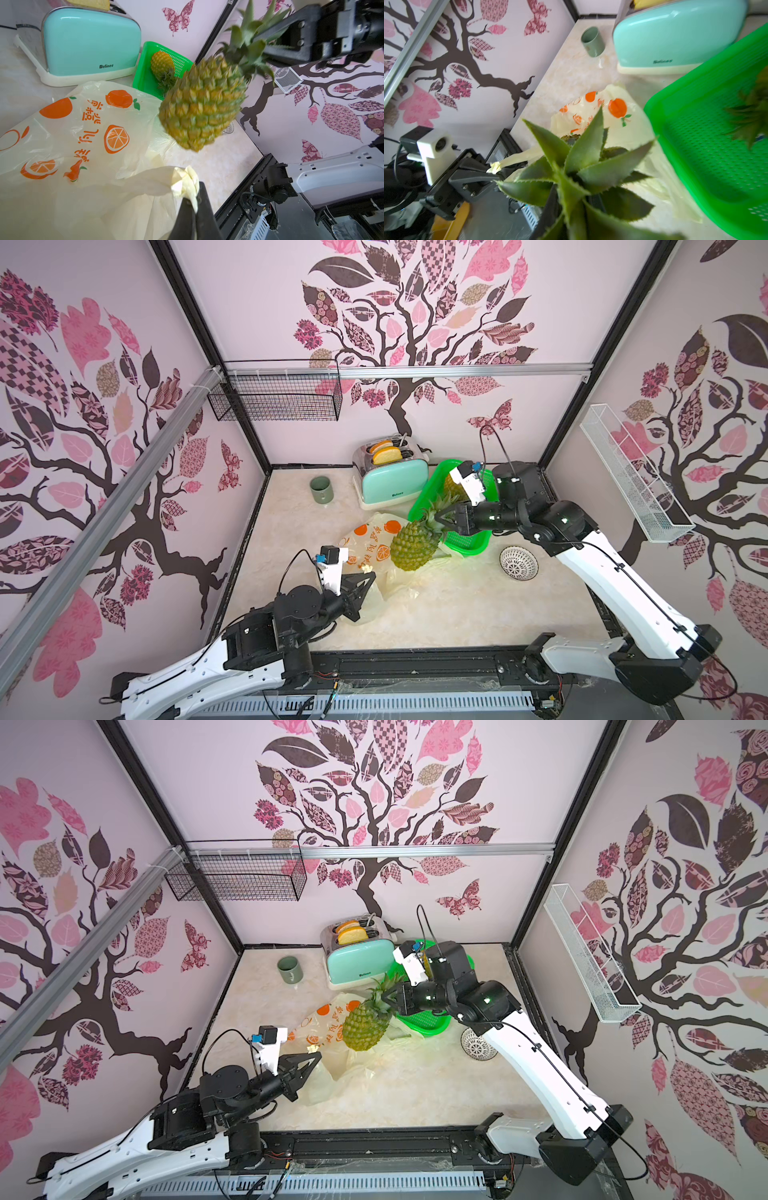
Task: Place the pineapple into a plastic bag & tie a knot
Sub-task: Place the pineapple in the plastic bag.
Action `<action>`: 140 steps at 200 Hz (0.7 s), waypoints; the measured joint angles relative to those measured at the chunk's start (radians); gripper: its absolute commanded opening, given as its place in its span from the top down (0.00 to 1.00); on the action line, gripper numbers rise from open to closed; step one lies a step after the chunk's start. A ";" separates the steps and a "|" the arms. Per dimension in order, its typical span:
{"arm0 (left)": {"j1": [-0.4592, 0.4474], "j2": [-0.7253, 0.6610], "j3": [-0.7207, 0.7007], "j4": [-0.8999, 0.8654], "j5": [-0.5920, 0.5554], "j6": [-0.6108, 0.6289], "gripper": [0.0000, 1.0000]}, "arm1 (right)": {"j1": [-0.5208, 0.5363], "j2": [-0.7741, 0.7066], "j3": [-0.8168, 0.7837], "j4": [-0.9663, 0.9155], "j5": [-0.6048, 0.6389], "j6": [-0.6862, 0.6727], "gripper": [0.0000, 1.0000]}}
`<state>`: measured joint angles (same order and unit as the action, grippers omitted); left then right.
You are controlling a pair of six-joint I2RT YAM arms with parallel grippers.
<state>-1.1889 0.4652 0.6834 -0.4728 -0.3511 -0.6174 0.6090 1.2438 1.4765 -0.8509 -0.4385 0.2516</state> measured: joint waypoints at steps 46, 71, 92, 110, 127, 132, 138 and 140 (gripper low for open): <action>0.000 0.015 0.006 0.086 0.043 0.056 1.00 | 0.063 -0.002 -0.129 0.033 -0.016 0.055 1.00; 0.000 0.032 0.011 0.125 0.048 0.072 1.00 | 0.081 -0.023 -0.181 0.055 -0.022 0.071 1.00; 0.000 0.045 0.012 0.160 0.051 0.079 1.00 | 0.082 -0.050 -0.226 0.082 -0.025 0.085 1.00; 0.000 0.059 0.014 0.192 0.073 0.092 1.00 | 0.082 -0.058 -0.252 0.106 -0.014 0.106 1.00; 0.000 0.074 0.018 0.209 0.108 0.101 1.00 | 0.083 -0.057 -0.269 0.146 0.009 0.132 1.00; 0.000 0.077 0.018 0.214 0.121 0.103 1.00 | 0.083 -0.057 -0.272 0.160 0.018 0.143 1.00; 0.000 0.080 0.018 0.218 0.134 0.105 1.00 | 0.083 -0.056 -0.278 0.181 0.028 0.157 1.00; 0.000 0.081 0.018 0.219 0.138 0.106 1.00 | 0.083 -0.056 -0.280 0.190 0.031 0.161 1.00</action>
<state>-1.1889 0.5461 0.7017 -0.2543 -0.2134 -0.5117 0.6918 1.1873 1.1961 -0.6605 -0.4072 0.4129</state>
